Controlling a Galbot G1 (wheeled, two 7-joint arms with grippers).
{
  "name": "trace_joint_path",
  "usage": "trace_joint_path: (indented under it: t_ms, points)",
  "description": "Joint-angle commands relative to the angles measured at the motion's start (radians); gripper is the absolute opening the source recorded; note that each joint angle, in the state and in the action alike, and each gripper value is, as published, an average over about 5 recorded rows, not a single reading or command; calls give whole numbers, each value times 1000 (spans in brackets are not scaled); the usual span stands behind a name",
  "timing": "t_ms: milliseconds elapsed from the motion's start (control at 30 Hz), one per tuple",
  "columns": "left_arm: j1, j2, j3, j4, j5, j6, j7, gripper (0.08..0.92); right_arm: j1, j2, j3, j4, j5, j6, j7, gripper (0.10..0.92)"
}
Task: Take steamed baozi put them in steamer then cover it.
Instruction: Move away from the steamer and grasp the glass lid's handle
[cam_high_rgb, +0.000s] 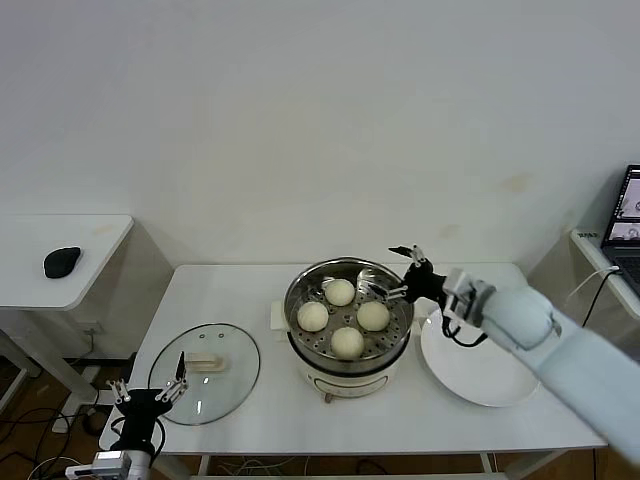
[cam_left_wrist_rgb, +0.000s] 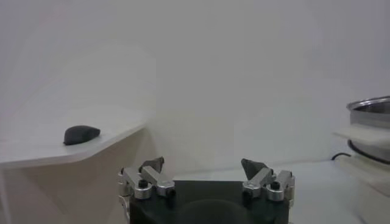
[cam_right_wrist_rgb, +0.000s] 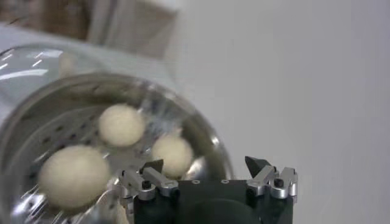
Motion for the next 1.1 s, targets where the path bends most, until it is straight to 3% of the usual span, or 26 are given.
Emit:
trace_joint_path:
  t_ms: [33, 300, 400, 667, 1100]
  points:
    - [-14, -14, 45, 2, 49, -97, -26, 823, -630, 534, 748, 79, -290, 303, 12, 823]
    - [-30, 6, 22, 62, 502, -52, -171, 823, -791, 696, 898, 176, -247, 272, 34, 823]
    - [-16, 55, -14, 105, 686, -47, -171, 823, -839, 697, 952, 196, -249, 261, 78, 823]
    - [45, 194, -40, 259, 1078, -190, -245, 823, -885, 733, 1025, 183, -221, 201, 248, 823]
    - [-113, 202, 40, 380, 1318, -155, -204, 823, -881, 766, 1059, 185, -221, 195, 277, 823]
